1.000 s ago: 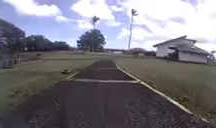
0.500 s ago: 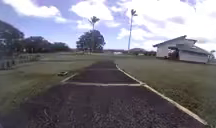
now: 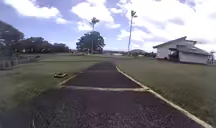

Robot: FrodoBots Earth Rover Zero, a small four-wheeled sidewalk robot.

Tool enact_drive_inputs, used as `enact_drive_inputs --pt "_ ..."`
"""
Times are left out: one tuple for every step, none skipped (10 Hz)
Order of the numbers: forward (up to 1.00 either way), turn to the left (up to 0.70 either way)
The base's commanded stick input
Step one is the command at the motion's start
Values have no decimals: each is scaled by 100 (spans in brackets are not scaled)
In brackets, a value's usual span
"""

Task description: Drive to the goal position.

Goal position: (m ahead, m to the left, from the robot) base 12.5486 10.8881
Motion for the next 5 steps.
enact_drive_inputs --pt "50 0" --pt "50 0" --pt "50 0" --pt "50 0" --pt "50 0"
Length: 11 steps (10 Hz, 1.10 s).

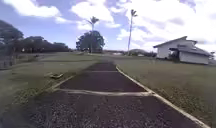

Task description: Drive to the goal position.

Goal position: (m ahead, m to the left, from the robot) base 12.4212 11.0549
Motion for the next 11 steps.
enact_drive_inputs --pt "50 0" --pt "50 0" --pt "50 0" --pt "50 0" --pt "50 0" --pt "50 0" --pt "50 0" --pt "50 0" --pt "50 0" --pt "50 0" --pt "50 0"
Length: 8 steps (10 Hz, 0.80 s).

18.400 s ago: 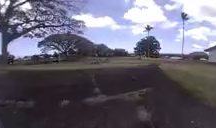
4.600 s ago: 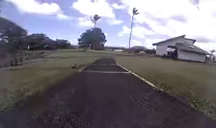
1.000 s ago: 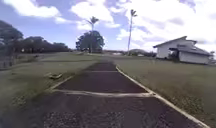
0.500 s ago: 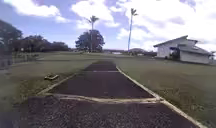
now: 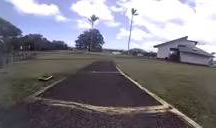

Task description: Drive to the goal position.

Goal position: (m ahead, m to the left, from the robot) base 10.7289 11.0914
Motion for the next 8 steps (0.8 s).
enact_drive_inputs --pt "50 0" --pt "50 0" --pt "50 0" --pt "50 0" --pt "50 0" --pt "50 0" --pt "50 0" --pt "50 0"
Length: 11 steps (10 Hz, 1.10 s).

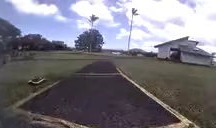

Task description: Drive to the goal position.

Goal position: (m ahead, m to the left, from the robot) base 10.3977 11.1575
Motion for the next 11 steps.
enact_drive_inputs --pt "50 0" --pt "50 0" --pt "50 0" --pt "50 0" --pt "50 0" --pt "50 0" --pt "50 0" --pt "50 0" --pt "50 0" --pt "50 0" --pt "50 0"
